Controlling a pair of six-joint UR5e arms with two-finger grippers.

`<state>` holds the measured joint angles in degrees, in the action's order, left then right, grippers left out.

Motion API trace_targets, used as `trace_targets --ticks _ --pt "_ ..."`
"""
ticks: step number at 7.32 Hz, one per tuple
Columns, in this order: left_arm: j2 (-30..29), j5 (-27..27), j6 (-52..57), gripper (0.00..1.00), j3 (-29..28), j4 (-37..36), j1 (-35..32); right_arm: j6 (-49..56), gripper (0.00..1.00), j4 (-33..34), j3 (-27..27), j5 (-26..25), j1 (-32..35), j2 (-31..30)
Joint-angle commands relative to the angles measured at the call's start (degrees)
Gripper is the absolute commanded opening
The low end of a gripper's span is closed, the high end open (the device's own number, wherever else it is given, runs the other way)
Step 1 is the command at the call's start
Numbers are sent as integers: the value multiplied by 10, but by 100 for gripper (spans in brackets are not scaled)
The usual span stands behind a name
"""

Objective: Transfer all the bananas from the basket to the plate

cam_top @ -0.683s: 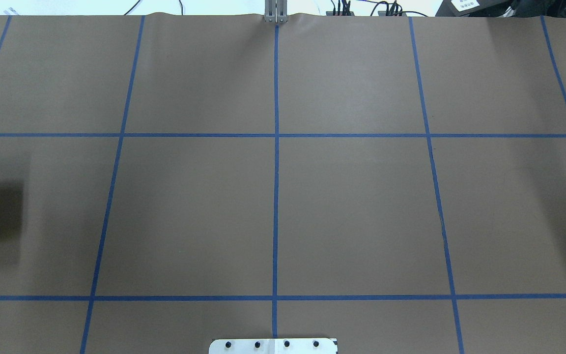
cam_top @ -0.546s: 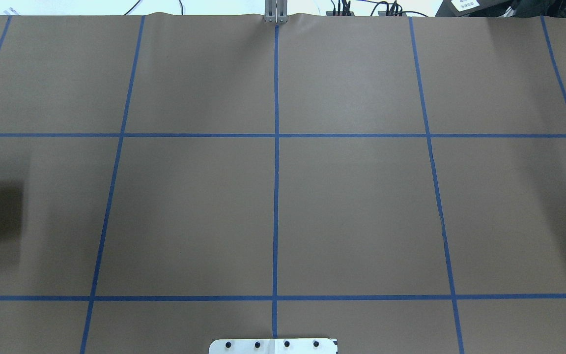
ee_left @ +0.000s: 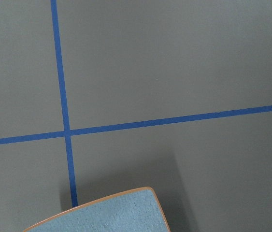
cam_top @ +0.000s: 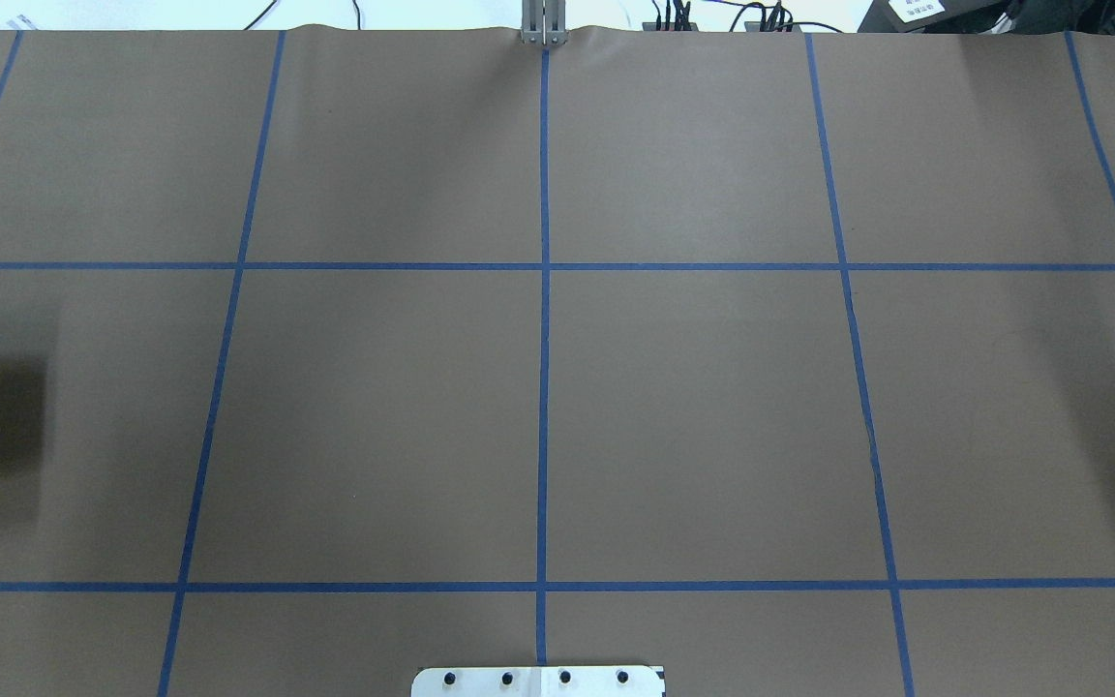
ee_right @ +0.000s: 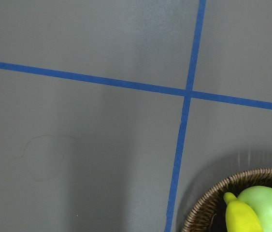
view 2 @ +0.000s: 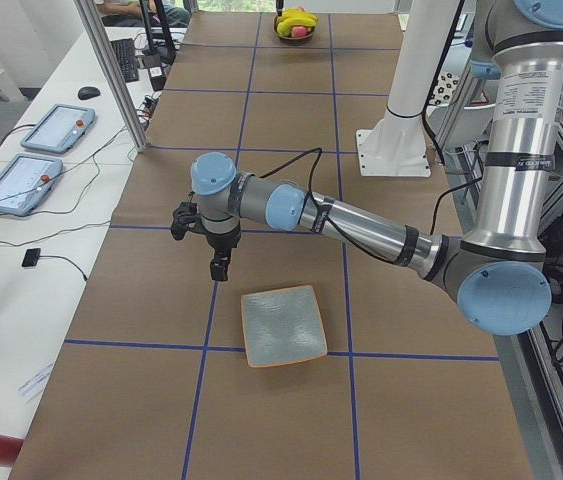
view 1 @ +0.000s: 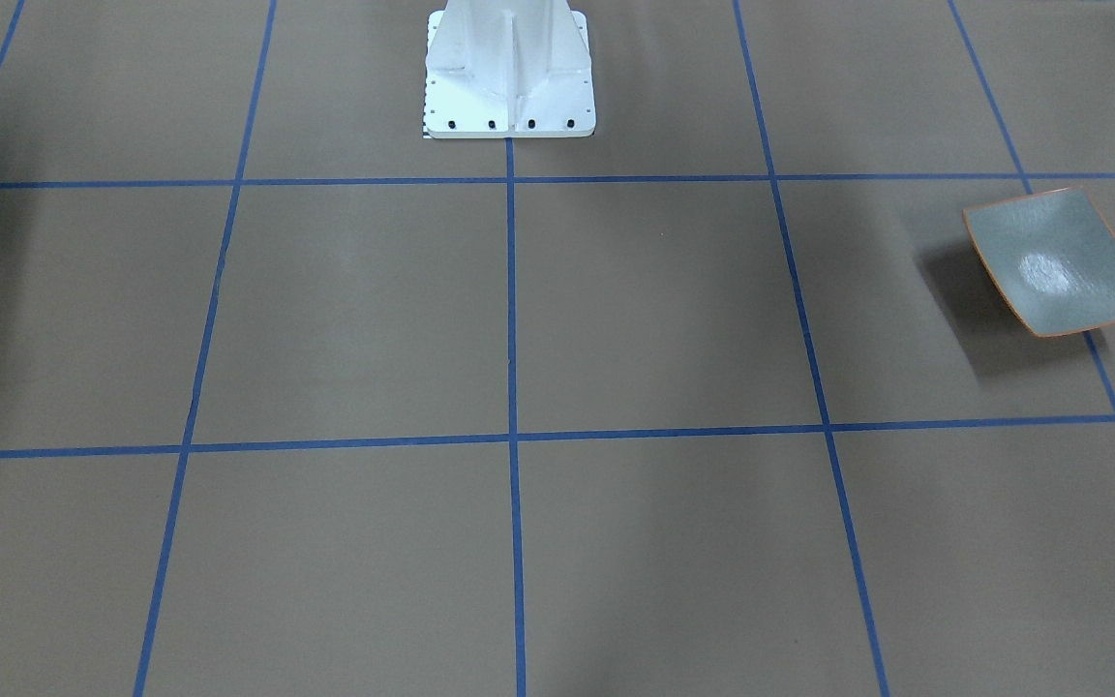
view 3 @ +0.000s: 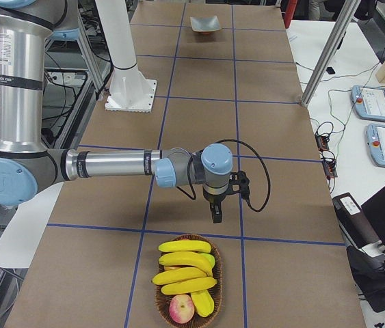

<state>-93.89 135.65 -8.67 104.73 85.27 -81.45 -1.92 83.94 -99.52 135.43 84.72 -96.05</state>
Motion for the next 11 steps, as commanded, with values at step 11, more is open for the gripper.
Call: trace_targets --ticks 11 --pt "8 1 -2 100 1 3 2 29 100 -99 74 -32 -1 -54"
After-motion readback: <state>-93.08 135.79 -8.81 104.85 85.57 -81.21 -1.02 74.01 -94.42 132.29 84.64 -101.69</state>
